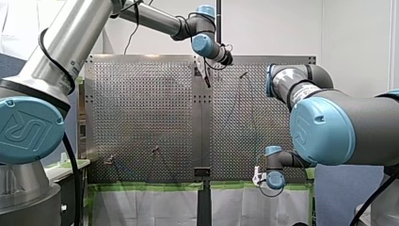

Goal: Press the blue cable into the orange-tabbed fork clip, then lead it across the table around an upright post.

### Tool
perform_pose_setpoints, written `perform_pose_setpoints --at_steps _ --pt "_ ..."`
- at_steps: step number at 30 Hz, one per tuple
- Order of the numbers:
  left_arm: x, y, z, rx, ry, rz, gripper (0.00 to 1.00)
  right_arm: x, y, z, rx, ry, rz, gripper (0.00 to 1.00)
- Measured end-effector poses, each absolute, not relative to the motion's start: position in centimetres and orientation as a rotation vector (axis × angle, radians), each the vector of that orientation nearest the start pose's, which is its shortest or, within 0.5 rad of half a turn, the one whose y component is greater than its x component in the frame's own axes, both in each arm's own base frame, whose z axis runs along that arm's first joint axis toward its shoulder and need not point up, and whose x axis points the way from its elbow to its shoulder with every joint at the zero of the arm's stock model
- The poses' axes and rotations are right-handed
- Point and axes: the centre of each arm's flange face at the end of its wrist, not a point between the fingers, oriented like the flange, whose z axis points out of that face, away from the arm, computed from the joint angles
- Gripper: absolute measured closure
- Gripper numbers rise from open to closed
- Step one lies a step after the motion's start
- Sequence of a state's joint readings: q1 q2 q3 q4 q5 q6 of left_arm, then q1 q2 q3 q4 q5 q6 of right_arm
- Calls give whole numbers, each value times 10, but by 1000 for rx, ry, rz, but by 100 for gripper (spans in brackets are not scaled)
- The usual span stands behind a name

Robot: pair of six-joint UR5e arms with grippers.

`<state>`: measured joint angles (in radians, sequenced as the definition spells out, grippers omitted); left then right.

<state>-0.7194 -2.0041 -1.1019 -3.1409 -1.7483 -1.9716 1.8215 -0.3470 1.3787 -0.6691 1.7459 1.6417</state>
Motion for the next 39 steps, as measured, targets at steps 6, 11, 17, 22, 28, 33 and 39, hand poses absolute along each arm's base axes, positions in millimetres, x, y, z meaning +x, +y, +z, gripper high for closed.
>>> perform_pose_setpoints --at_steps 6,11,17,22,28,33,39 --pt "431 -528 469 111 1579 -670 14 276 -608 -157 1522 -1431 1060 100" --pt "430 -538 460 152 1605 -623 14 277 -608 -157 1526 -1425 1055 100" --pt "424 -558 446 211 1643 -562 14 277 -608 -157 1531 -1424 1051 100" --pt "423 -572 432 267 1674 -511 14 278 -607 -157 1533 -1424 1050 100" --pt "424 -579 437 318 1671 -469 14 279 -607 -157 1534 -1423 1052 100" --pt "423 -581 441 351 1656 -441 14 279 -608 -156 1533 -1421 1055 100" --pt "423 -581 442 387 1644 -404 11 280 -608 -157 1534 -1421 1054 100"
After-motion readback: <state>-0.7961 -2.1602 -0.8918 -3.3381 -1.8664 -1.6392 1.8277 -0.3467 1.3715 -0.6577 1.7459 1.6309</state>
